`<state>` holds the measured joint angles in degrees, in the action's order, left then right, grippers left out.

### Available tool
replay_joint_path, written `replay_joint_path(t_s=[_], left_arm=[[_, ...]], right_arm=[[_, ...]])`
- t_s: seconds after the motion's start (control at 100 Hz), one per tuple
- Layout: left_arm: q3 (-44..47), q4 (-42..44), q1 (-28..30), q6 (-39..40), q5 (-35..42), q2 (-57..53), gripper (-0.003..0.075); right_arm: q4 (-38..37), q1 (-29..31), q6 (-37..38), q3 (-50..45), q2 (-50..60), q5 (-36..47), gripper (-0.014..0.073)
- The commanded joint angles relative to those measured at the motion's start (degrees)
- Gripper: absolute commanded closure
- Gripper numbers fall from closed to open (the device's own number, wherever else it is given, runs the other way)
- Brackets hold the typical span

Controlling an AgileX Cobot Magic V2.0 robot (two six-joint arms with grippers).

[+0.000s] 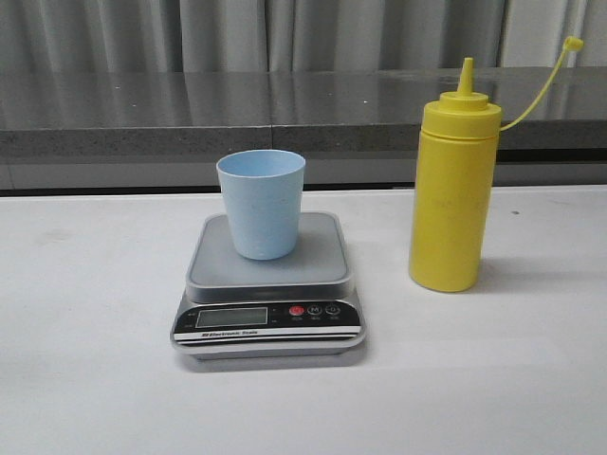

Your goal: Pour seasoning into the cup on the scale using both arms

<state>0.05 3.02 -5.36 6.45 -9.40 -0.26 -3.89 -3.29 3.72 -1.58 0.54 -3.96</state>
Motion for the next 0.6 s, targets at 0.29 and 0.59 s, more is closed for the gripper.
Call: replay_joint_path(t_s=[0.29, 0.59], left_arm=[[2.2, 0.72, 6.46, 0.48, 4.53, -1.73, 0.074], [2.2, 1.86, 6.59, 0.48, 4.53, -1.73, 0.074]], right_arm=[[-0.39, 0.49, -0.06, 1.25, 1.24, 4.33, 0.0661], [-0.39, 0.49, -0.06, 1.25, 1.24, 4.33, 0.0661]])
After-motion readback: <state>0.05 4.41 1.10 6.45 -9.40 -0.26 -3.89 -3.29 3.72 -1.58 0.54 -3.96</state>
